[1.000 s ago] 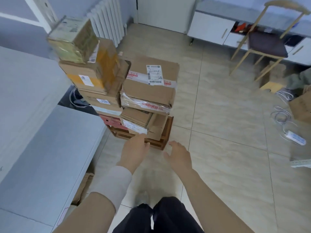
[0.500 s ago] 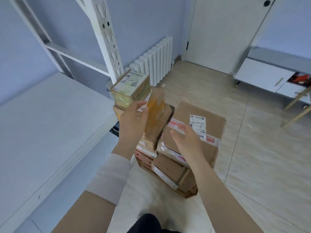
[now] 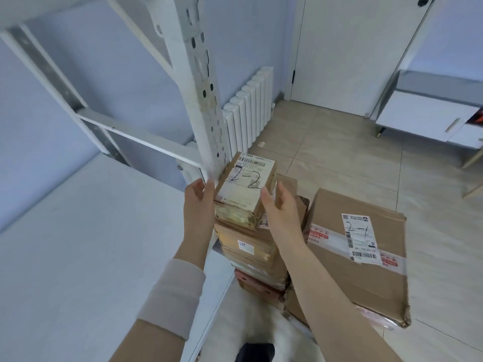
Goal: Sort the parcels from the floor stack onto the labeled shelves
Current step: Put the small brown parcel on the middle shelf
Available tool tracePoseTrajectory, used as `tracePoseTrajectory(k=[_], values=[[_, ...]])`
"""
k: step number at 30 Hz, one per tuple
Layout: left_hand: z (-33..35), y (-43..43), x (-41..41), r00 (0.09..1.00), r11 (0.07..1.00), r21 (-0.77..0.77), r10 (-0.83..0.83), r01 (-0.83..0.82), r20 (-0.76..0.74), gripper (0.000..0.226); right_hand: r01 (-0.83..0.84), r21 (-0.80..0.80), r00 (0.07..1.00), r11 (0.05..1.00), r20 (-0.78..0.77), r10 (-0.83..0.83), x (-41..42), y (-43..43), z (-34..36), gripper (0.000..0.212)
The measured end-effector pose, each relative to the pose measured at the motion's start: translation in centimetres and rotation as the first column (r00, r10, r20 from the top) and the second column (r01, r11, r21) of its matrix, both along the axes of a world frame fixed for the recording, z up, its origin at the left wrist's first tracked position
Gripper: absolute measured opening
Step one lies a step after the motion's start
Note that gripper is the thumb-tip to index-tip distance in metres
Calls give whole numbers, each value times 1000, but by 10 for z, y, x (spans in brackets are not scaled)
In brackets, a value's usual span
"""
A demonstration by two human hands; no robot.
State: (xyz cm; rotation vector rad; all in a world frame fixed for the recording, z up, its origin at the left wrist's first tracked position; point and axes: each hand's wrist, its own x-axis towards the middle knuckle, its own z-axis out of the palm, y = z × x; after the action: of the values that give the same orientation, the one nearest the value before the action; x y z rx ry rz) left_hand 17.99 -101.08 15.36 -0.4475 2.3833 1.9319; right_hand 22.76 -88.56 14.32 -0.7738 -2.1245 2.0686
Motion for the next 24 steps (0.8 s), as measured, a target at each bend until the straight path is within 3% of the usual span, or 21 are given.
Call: tracePoseTrajectory(k=[8, 11, 17, 24], values=[[-30, 9, -2, 988, 985, 155, -101, 82, 119, 45, 69, -149, 997, 986, -6, -71, -14, -22, -18, 67], [-33, 10, 2, 988, 982, 175, -87, 64, 127, 36, 59, -187, 998, 981, -5, -60, -14, -26, -21, 65], [-22, 25, 21, 996, 987, 153, -49, 38, 73, 31, 69, -291, 995, 954, -48, -87, -1, -16, -11, 60], [1, 96, 61, 967, 954, 161, -254, 255, -28, 29, 239, -284, 957, 928, -93, -275, 50, 46, 0, 59]])
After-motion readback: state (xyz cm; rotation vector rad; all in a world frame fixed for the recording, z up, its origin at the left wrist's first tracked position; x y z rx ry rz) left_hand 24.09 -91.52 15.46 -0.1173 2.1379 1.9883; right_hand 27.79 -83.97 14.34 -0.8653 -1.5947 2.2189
